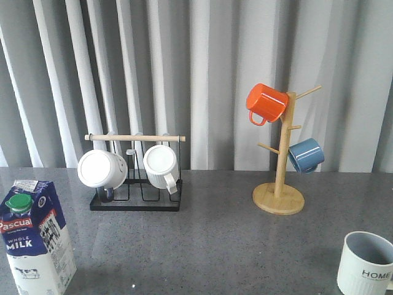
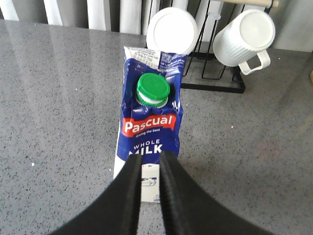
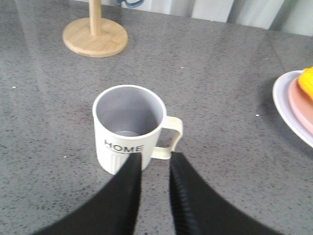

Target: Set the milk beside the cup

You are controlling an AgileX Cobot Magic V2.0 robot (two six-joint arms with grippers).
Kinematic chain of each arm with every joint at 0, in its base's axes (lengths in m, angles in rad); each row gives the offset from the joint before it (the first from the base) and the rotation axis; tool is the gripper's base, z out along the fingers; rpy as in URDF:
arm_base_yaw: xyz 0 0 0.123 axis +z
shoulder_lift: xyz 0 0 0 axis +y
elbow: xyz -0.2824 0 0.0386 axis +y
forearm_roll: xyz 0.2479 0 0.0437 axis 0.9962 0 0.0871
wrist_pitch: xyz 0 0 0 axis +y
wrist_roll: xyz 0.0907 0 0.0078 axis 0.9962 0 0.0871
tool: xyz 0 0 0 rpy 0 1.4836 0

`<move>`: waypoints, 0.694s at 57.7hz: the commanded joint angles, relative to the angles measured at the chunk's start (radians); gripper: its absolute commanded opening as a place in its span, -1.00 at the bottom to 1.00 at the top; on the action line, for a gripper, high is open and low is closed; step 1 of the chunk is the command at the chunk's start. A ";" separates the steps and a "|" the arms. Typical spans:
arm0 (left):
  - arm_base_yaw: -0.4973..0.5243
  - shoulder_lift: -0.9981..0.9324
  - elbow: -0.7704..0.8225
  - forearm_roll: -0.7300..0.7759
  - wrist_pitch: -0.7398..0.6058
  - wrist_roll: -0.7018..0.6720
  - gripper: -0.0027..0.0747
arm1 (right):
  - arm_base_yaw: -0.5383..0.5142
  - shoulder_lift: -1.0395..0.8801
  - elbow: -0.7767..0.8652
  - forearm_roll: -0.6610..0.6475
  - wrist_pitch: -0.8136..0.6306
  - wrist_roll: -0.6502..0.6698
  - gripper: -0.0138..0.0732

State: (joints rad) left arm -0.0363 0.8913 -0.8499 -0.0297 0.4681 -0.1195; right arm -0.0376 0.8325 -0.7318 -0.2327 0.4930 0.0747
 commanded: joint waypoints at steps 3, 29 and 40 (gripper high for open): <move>-0.005 -0.006 -0.035 -0.003 -0.123 0.005 -0.11 | -0.006 -0.012 -0.038 -0.105 -0.062 0.108 0.25; -0.005 0.050 -0.035 -0.010 -0.143 0.001 0.72 | -0.006 -0.011 -0.037 -0.319 -0.166 0.291 0.63; -0.005 0.050 -0.035 -0.050 -0.162 -0.009 0.61 | -0.006 -0.006 0.017 -0.379 -0.202 0.325 0.63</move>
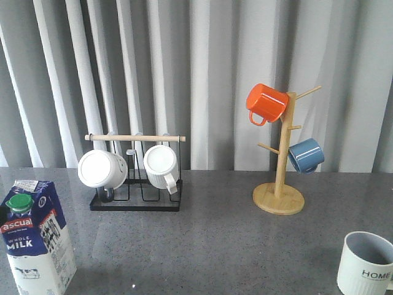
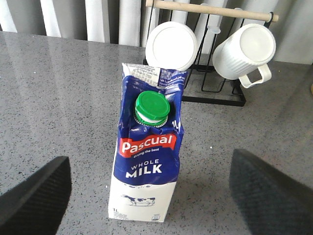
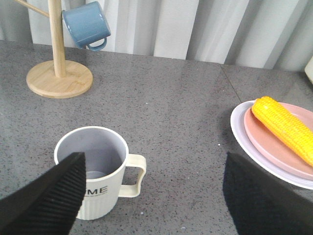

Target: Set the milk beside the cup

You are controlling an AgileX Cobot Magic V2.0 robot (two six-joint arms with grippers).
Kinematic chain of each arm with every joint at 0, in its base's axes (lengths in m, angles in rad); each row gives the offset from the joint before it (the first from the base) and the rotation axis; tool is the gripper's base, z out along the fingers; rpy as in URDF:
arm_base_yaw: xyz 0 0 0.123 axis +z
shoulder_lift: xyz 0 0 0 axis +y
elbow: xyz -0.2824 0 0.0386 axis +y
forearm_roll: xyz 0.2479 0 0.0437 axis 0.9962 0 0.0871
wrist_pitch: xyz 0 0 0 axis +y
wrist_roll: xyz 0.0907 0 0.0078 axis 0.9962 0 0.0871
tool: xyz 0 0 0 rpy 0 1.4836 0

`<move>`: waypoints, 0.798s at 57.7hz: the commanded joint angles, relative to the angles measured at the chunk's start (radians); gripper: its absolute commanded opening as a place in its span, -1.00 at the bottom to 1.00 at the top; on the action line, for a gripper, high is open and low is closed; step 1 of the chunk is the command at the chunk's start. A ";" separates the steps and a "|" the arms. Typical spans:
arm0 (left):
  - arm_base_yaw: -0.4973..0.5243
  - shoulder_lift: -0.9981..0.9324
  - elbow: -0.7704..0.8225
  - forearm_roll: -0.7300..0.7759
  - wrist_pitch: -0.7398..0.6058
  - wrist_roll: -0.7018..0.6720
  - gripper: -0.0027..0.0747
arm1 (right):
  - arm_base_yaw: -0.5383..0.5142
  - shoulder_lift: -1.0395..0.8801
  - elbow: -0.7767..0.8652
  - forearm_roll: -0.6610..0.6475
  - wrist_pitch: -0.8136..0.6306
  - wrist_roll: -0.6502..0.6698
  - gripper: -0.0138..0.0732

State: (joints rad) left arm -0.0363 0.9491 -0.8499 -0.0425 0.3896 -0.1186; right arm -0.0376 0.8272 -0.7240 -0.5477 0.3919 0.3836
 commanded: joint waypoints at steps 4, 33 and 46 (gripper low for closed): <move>-0.005 -0.008 -0.035 -0.054 -0.087 -0.008 0.56 | -0.006 -0.001 0.067 -0.100 -0.155 0.029 0.63; -0.056 -0.008 -0.035 -0.042 -0.099 0.000 0.47 | -0.216 0.118 0.330 -0.182 -0.586 0.131 0.63; -0.056 -0.008 -0.035 -0.042 -0.107 0.000 0.47 | -0.293 0.274 0.330 -0.052 -0.736 0.050 0.63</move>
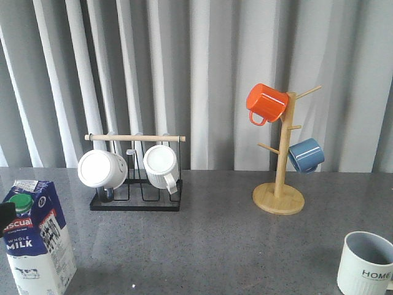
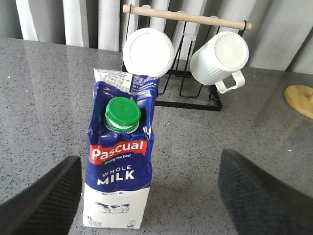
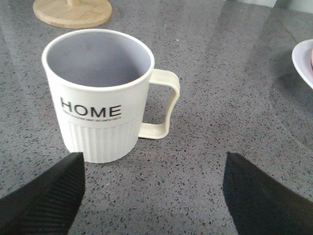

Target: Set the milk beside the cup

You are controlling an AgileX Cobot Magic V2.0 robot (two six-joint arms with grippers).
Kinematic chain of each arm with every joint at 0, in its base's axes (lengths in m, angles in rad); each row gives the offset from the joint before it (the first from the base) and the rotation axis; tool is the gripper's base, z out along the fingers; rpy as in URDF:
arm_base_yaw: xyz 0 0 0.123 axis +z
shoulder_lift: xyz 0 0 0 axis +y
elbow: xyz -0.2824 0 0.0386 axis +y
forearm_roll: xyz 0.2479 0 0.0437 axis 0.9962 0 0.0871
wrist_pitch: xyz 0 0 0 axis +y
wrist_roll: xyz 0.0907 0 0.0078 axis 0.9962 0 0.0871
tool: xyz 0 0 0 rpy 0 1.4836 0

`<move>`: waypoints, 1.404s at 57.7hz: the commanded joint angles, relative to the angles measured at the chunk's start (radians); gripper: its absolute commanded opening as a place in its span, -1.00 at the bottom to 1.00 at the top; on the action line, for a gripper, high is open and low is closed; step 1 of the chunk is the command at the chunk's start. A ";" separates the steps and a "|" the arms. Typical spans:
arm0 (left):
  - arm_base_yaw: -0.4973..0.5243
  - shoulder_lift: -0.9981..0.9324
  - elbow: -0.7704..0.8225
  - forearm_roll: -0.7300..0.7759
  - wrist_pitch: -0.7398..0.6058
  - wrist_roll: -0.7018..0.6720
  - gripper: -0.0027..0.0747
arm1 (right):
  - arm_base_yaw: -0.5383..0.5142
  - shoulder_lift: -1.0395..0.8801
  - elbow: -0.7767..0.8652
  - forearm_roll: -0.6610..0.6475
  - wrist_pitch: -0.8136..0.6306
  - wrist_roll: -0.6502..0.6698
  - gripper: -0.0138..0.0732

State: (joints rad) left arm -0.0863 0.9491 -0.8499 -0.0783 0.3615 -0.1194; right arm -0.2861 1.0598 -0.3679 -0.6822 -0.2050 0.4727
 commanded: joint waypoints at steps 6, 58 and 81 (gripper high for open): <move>-0.006 -0.008 -0.035 -0.006 -0.080 0.000 0.47 | -0.099 0.096 -0.026 0.151 -0.205 -0.087 0.63; -0.006 -0.008 -0.035 -0.006 -0.090 0.001 0.47 | -0.118 0.424 -0.026 0.408 -0.681 -0.473 0.63; -0.006 -0.008 -0.035 -0.006 -0.102 0.002 0.47 | -0.115 0.532 -0.026 0.448 -0.834 -0.521 0.63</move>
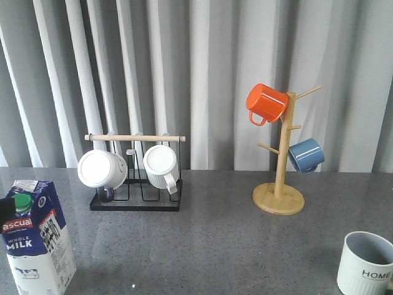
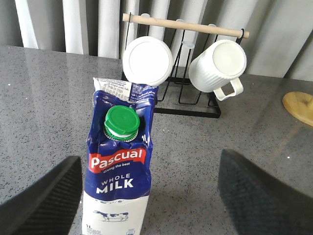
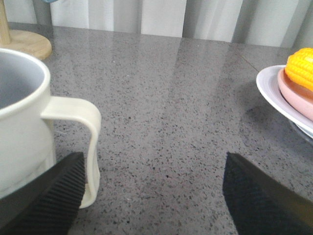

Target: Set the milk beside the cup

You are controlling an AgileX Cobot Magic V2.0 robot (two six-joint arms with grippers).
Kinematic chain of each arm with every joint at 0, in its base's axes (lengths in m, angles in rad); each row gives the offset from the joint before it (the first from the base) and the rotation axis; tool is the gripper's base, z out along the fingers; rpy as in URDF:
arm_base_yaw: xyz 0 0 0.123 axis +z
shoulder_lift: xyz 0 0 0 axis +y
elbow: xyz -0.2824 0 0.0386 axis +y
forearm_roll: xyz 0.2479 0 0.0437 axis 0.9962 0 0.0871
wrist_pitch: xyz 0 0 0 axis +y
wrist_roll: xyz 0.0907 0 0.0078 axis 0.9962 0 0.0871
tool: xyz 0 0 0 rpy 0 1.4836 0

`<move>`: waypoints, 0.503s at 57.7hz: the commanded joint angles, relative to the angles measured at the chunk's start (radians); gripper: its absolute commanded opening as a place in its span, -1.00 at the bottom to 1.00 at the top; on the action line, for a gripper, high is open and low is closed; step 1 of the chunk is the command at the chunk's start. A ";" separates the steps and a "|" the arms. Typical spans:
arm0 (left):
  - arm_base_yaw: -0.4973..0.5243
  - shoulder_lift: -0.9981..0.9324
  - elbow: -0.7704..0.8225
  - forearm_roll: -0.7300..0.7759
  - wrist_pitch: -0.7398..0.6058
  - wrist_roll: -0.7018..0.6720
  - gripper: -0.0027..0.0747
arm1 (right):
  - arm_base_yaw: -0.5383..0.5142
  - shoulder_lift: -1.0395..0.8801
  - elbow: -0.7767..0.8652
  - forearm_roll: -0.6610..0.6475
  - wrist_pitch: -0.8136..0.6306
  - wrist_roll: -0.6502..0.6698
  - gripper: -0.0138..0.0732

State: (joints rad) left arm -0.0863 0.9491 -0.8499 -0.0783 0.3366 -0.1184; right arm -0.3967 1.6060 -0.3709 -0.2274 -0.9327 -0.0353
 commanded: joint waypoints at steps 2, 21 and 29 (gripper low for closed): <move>-0.006 -0.008 -0.035 -0.006 -0.078 0.001 0.47 | -0.004 -0.011 -0.023 -0.007 -0.109 -0.013 0.63; -0.006 -0.008 -0.035 -0.006 -0.085 0.001 0.47 | -0.004 0.025 -0.023 -0.022 -0.162 -0.009 0.63; -0.006 -0.008 -0.035 -0.006 -0.091 0.001 0.47 | -0.004 0.041 -0.029 -0.034 -0.172 -0.009 0.63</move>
State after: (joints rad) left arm -0.0863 0.9491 -0.8499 -0.0783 0.3298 -0.1184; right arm -0.3967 1.6652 -0.3721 -0.2490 -1.0140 -0.0356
